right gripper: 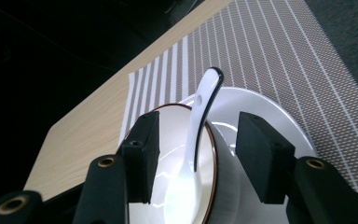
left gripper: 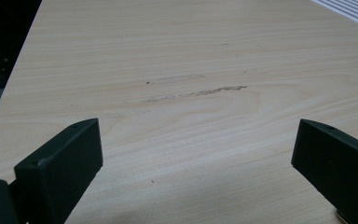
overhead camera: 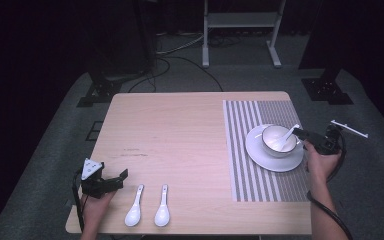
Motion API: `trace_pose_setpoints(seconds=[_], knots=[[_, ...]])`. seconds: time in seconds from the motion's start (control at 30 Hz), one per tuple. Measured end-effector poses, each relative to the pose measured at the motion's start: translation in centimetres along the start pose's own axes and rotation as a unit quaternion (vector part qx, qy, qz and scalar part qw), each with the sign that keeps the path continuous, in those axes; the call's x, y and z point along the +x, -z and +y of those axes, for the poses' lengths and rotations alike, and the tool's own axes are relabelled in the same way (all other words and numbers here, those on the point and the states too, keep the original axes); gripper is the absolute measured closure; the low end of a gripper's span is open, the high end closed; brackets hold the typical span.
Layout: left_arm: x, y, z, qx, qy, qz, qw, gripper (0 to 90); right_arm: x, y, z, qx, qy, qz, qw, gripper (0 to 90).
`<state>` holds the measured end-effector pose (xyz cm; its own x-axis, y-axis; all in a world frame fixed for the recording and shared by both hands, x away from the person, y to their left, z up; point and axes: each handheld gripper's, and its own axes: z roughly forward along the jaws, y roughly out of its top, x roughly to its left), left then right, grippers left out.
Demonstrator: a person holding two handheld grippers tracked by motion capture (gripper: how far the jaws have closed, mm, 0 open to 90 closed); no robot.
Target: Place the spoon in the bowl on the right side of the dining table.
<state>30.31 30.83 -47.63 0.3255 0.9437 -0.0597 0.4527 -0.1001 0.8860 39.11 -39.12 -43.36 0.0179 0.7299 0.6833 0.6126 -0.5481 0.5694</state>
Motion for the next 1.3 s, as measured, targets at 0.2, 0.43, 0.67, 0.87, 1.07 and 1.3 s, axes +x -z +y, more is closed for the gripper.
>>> trace_pose_setpoints(seconds=[0.2, 0.43, 0.67, 0.87, 1.07, 1.3], knots=[[0.0, 0.0, 0.0, 0.0, -0.003, 0.0, 1.0, 0.6, 0.0, 0.2, -0.5, 0.0, 0.002, 0.017, 0.9999, 45.4], [0.0, 0.1, 0.0, -0.001, -0.001, -0.002, 1.0, 0.6, 0.3, 1.1, -1.2, -0.008, 0.006, 0.045, 0.9989, 43.4], [0.0, 0.1, 0.0, -0.001, -0.001, -0.002, 1.0, 0.5, 0.5, 2.1, -1.6, -0.01, 0.013, 0.06, 0.998, 42.8], [0.0, 0.1, 0.0, -0.001, -0.001, -0.002, 1.0, 0.5, 0.6, 2.6, -2.0, -0.009, 0.02, 0.075, 0.997, 42.2], [0.0, 0.1, 0.0, -0.002, 0.0, -0.002, 1.0, 0.5, 0.4, 3.4, -2.9, -0.013, 0.018, 0.098, 0.9949, 41.9], [0.0, 0.1, -0.1, -0.002, 0.001, -0.002, 1.0, 0.5, 0.4, 4.3, -4.1, -0.01, 0.022, 0.122, 0.9922, 41.9]])
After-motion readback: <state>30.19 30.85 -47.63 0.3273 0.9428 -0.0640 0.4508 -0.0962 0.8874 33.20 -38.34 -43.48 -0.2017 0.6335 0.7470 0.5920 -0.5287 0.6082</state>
